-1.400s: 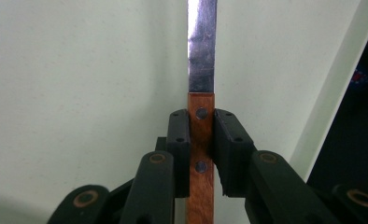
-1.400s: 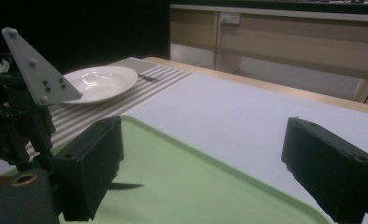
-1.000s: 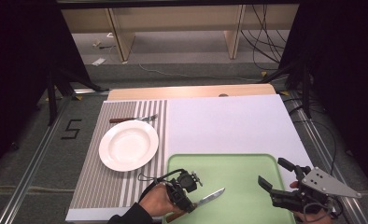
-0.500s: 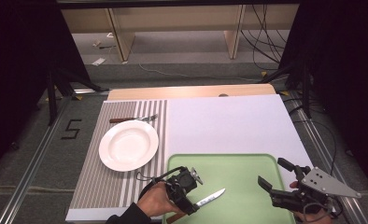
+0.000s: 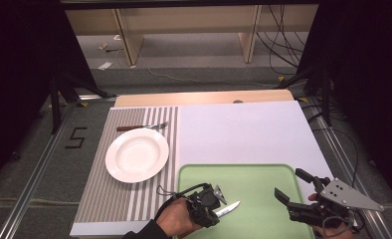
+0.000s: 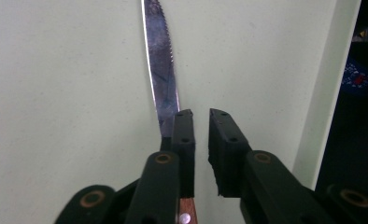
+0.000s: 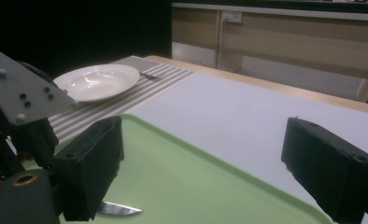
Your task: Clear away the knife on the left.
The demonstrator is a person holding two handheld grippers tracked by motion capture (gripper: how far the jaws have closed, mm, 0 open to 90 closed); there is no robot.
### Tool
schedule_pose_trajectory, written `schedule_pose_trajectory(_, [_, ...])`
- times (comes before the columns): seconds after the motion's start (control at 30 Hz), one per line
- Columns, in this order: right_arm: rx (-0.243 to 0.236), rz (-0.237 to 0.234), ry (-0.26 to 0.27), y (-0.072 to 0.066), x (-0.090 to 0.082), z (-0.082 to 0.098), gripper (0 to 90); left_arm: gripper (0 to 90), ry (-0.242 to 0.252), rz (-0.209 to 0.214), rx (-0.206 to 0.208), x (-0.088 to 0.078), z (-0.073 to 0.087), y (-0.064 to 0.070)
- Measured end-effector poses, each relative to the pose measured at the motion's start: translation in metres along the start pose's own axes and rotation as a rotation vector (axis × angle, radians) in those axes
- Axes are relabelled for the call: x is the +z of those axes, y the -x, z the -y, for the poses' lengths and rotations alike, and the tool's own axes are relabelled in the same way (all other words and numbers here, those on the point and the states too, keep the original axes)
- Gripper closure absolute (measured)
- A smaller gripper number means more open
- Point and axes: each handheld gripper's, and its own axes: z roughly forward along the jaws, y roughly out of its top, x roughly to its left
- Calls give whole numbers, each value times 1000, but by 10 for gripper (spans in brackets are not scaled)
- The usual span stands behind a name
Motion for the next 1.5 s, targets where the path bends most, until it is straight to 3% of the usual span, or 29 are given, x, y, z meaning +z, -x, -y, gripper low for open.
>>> schedule_pose_trajectory(0.17, [-2, 0, 1, 0, 0, 0, 138, 895, -12, 3, 9, 3, 0, 1])
schedule_pose_trajectory(0.93, [-4, -1, 0, 0, 0, 0, 140, 897, -64, -9, -30, 6, 9, -8])
schedule_pose_trajectory(1.5, [-5, -1, -2, 0, 0, 0, 141, 897, -17, -33, -104, 0, 15, -23])
